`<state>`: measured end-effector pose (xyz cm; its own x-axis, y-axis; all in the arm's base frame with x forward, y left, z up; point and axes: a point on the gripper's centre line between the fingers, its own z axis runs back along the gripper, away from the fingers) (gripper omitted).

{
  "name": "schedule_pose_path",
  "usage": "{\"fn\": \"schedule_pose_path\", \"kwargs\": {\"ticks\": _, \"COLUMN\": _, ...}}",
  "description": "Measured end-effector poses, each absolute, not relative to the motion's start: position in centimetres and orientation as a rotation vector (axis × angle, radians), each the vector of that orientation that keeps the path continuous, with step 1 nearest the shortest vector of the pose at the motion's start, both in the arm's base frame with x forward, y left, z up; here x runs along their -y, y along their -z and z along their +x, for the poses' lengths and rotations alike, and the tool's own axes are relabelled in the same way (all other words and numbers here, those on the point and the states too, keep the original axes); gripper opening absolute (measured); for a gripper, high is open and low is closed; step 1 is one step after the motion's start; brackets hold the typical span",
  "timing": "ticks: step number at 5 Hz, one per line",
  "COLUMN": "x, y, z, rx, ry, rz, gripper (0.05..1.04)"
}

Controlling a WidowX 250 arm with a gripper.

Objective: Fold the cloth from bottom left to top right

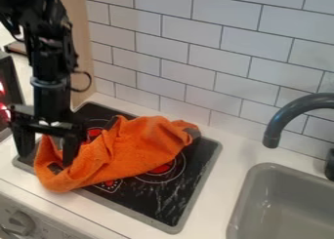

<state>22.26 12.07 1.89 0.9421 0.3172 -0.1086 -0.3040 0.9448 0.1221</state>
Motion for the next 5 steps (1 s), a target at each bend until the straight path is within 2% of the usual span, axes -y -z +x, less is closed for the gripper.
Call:
{"fn": "schedule_pose_path", "kwargs": {"ticks": 3, "x": -10.9, "y": 0.2, "z": 22.7, "rx": -0.134, "ry": -0.317, "rz": 0.077, "gripper": 0.999}}
{"fn": "schedule_pose_path", "kwargs": {"ticks": 5, "x": -9.6, "y": 0.4, "z": 23.2, "rx": -0.119, "ry": -0.282, "rz": 0.068, "gripper": 0.999}}
